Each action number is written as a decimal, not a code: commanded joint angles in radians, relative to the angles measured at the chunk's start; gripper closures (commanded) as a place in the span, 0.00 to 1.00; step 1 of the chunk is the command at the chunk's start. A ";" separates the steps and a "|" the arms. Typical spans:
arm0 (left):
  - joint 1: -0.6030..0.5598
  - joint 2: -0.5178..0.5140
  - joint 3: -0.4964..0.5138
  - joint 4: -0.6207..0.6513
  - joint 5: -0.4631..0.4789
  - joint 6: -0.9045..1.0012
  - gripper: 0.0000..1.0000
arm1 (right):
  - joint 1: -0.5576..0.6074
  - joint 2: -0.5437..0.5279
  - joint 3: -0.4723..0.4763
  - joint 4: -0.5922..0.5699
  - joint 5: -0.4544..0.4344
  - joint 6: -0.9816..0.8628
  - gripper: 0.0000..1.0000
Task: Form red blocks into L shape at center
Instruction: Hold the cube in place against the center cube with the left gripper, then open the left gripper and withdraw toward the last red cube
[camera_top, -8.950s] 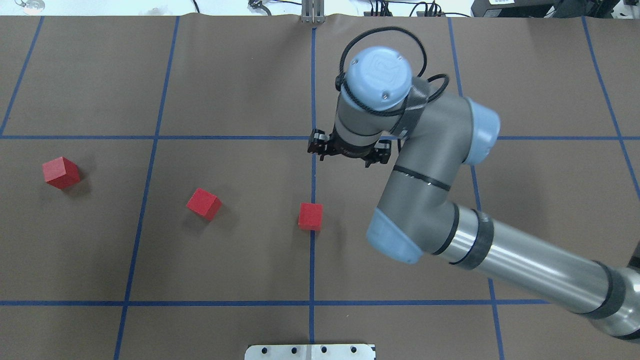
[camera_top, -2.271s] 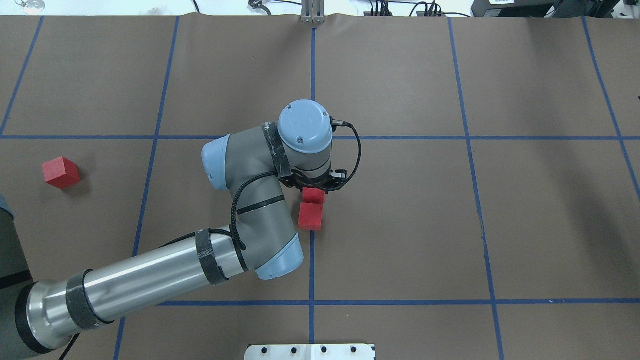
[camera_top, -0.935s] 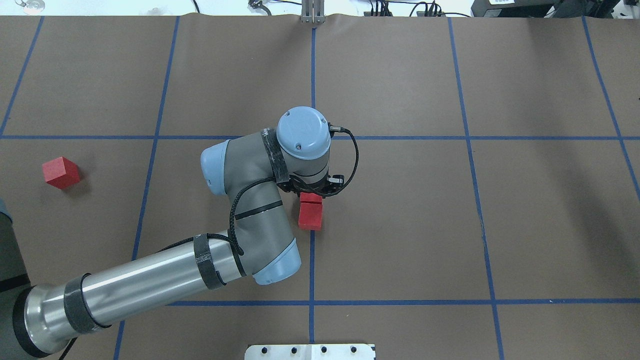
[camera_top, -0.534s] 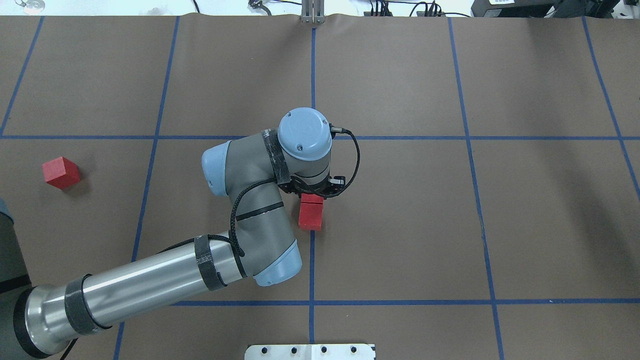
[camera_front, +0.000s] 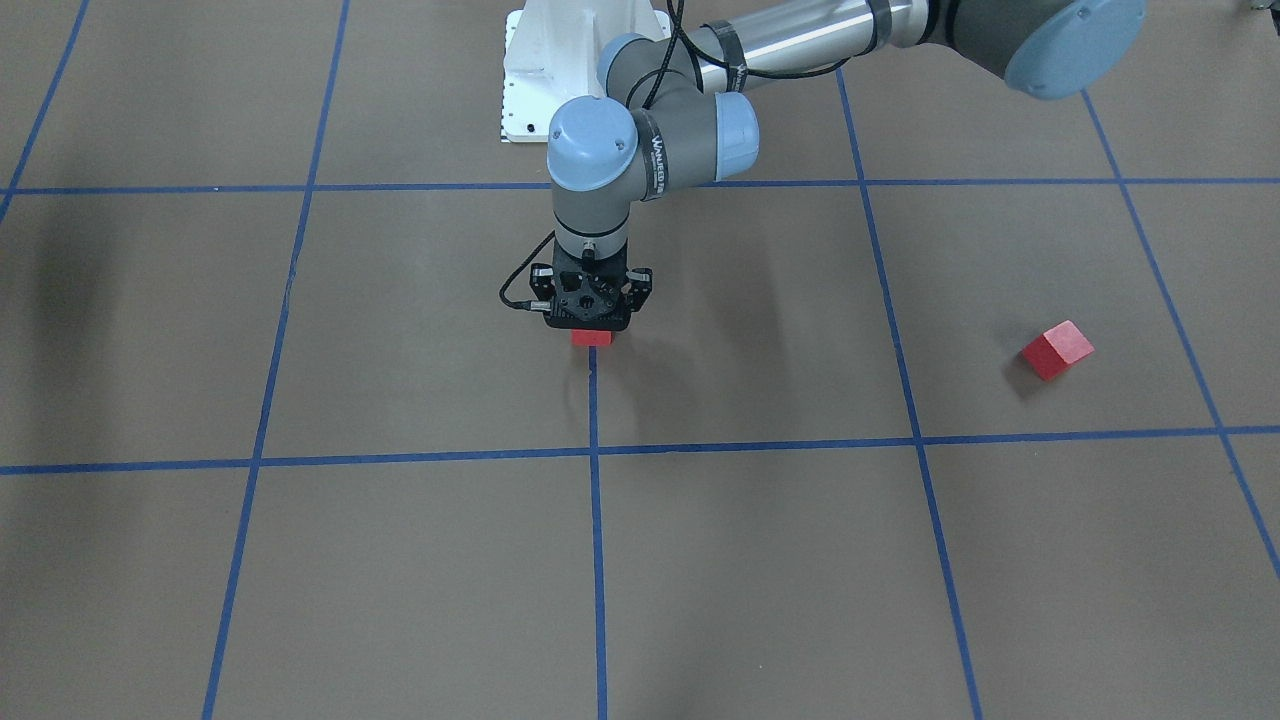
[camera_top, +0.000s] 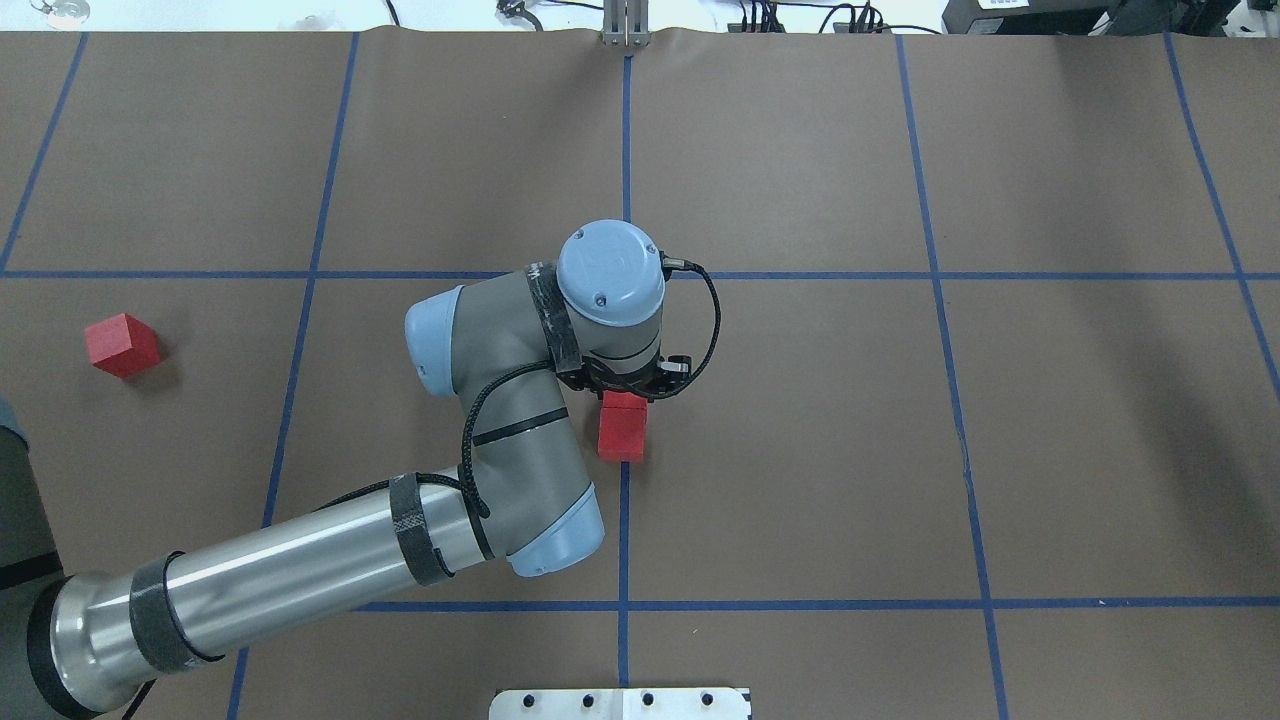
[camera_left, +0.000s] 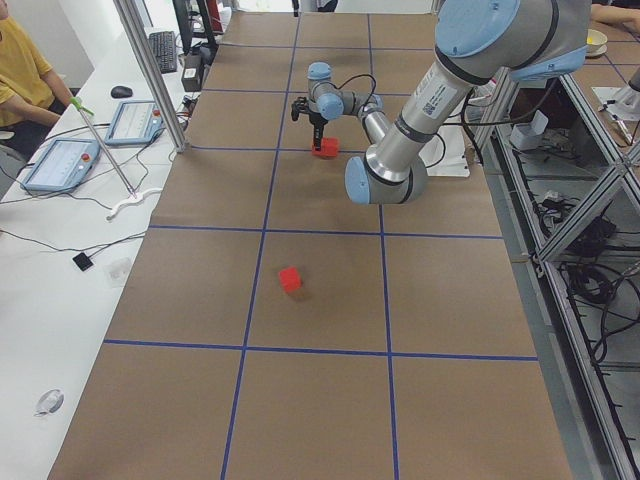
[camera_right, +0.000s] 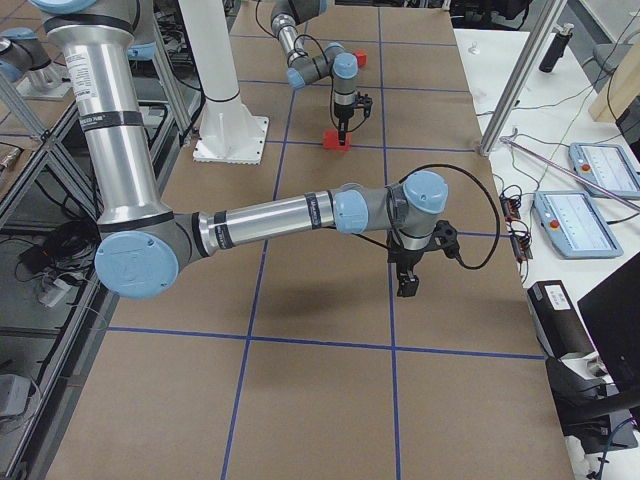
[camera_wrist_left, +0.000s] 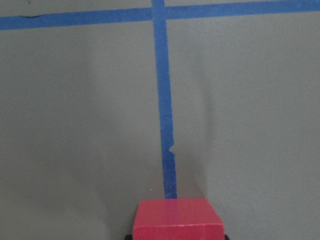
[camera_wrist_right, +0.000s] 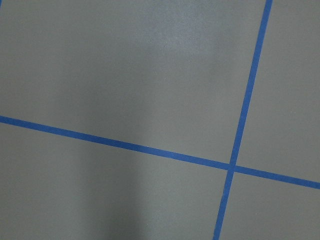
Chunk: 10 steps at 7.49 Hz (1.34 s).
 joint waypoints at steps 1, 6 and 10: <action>0.000 0.001 0.001 0.000 0.000 0.000 0.39 | 0.000 0.000 0.000 0.000 0.000 0.001 0.01; -0.009 -0.001 -0.058 0.043 -0.009 0.018 0.00 | 0.000 0.000 0.000 0.001 0.000 0.001 0.01; -0.128 0.300 -0.477 0.201 -0.084 0.356 0.00 | 0.000 0.000 0.000 0.000 0.000 0.001 0.01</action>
